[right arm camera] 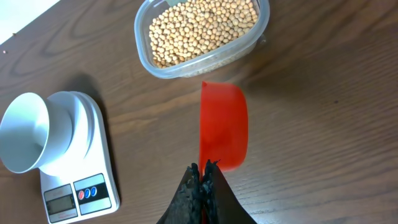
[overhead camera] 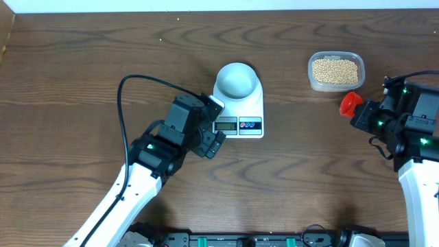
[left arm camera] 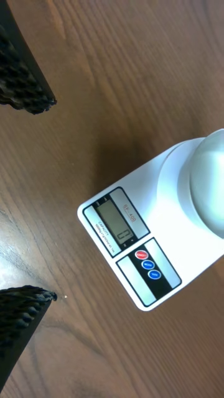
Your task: Scoop item into bowl and weigh 50g on scale
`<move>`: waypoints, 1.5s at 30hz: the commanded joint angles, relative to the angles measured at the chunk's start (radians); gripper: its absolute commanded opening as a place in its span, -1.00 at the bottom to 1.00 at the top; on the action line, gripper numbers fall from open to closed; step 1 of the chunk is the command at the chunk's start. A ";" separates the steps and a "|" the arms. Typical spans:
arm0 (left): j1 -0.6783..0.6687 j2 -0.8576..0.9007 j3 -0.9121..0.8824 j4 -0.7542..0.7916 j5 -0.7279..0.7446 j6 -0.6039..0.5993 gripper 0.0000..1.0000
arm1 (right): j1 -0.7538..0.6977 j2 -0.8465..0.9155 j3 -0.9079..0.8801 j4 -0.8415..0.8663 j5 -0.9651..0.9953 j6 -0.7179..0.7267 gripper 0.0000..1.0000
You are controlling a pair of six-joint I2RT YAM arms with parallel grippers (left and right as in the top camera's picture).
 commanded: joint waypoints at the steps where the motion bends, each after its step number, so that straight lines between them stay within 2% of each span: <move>1: 0.004 -0.012 0.023 0.000 0.006 -0.010 0.82 | -0.004 -0.002 0.022 -0.002 -0.007 -0.020 -0.98; 5: 0.004 -0.013 0.023 -0.004 0.007 -0.057 0.92 | -0.004 -0.002 0.022 -0.004 -0.007 -0.020 -0.98; 14: 0.004 -0.035 0.032 -0.071 0.017 -0.057 1.00 | -0.004 -0.002 0.022 -0.005 -0.007 -0.020 -0.98; 23: 0.004 -0.038 0.033 -0.097 0.016 -0.057 0.96 | -0.004 -0.002 0.022 -0.017 -0.008 -0.020 -0.98; 40: 0.004 -0.037 0.033 -0.037 0.017 -0.058 0.96 | -0.004 -0.002 0.022 -0.040 -0.015 -0.042 -0.98; 45: 0.004 -0.037 0.032 -0.038 0.017 -0.058 0.96 | -0.004 -0.002 0.027 -0.010 -0.091 -0.046 -0.97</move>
